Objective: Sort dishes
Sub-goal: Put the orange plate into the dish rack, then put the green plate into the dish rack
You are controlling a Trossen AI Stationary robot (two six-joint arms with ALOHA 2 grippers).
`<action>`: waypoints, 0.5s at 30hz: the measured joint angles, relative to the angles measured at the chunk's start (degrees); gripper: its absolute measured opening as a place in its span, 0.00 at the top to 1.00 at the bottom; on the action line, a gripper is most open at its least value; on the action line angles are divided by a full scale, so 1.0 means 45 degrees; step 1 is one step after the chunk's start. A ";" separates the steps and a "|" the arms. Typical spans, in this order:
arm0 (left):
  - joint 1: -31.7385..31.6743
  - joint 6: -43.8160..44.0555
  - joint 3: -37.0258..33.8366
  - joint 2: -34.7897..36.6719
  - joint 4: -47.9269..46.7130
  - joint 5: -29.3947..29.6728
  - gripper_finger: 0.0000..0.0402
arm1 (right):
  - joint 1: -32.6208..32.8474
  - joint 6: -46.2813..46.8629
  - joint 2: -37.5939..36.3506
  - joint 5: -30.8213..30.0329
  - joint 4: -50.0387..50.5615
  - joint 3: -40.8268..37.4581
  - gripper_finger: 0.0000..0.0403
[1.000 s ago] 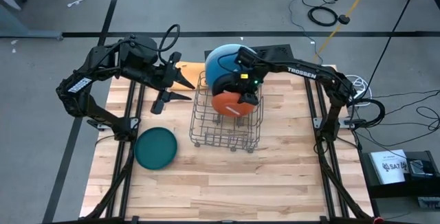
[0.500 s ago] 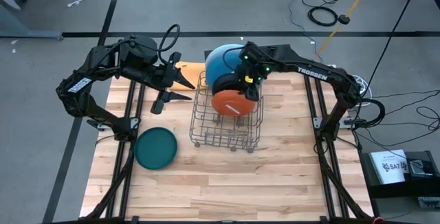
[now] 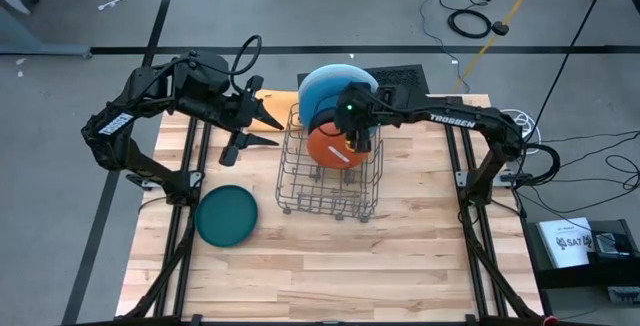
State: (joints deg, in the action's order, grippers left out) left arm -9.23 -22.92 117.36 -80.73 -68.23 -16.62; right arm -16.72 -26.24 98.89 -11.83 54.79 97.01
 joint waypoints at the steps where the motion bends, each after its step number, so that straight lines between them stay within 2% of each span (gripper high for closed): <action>1: 0.0000 0.0000 0.0000 0.0000 -0.0001 -0.0002 0.59 | 0.0118 -0.0002 0.0005 -0.0379 -0.0041 0.0000 0.45; 7: 0.0010 0.0231 0.0005 -0.0046 -0.0628 -0.0005 0.59 | 0.0497 0.0107 0.0284 -0.2408 0.0043 0.0000 0.45; 10: 0.0028 0.0794 0.0005 -0.0167 -0.1229 0.0193 0.59 | 0.0644 0.0170 0.0601 -0.2558 0.0036 0.0000 0.45; 15: 0.0635 0.1893 0.0005 -0.0377 -0.2358 0.1636 0.59 | 0.0958 0.0195 0.0715 -0.2380 -0.0791 -0.0015 0.45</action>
State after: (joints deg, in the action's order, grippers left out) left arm -6.38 -14.40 117.38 -82.43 -78.84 -9.26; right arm -12.41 -25.36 102.11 -22.54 51.23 96.95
